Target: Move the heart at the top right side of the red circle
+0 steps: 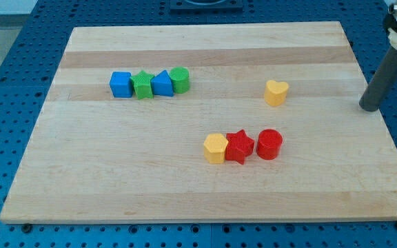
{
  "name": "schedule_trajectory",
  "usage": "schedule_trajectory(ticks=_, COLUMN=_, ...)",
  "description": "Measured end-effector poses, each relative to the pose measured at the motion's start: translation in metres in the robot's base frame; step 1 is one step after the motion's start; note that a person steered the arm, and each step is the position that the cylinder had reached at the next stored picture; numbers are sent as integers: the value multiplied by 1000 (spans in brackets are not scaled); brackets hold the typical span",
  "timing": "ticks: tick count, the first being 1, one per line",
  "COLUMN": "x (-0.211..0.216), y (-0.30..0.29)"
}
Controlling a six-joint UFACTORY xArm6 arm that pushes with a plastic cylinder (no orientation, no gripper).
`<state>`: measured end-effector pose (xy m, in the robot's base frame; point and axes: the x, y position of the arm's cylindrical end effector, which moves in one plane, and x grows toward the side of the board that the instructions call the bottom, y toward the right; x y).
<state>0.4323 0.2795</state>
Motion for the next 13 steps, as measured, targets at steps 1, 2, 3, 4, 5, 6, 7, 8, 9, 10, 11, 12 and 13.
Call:
schedule_trajectory(ticks=1, x=-13, y=-26)
schedule_trajectory(ticks=2, x=-35, y=-79)
schedule_trajectory(ticks=3, x=-52, y=-130)
schedule_trajectory(ticks=4, x=-53, y=-165)
schedule_trajectory(ticks=5, x=-49, y=-170)
schedule_trajectory(ticks=6, x=-38, y=-170)
schedule_trajectory(ticks=7, x=-20, y=-170)
schedule_trajectory(ticks=8, x=1, y=-170)
schedule_trajectory(ticks=9, x=14, y=-170)
schedule_trajectory(ticks=10, x=17, y=-170)
schedule_trajectory(ticks=11, x=21, y=-169)
schedule_trajectory(ticks=12, x=21, y=-165)
schedule_trajectory(ticks=13, x=21, y=-162)
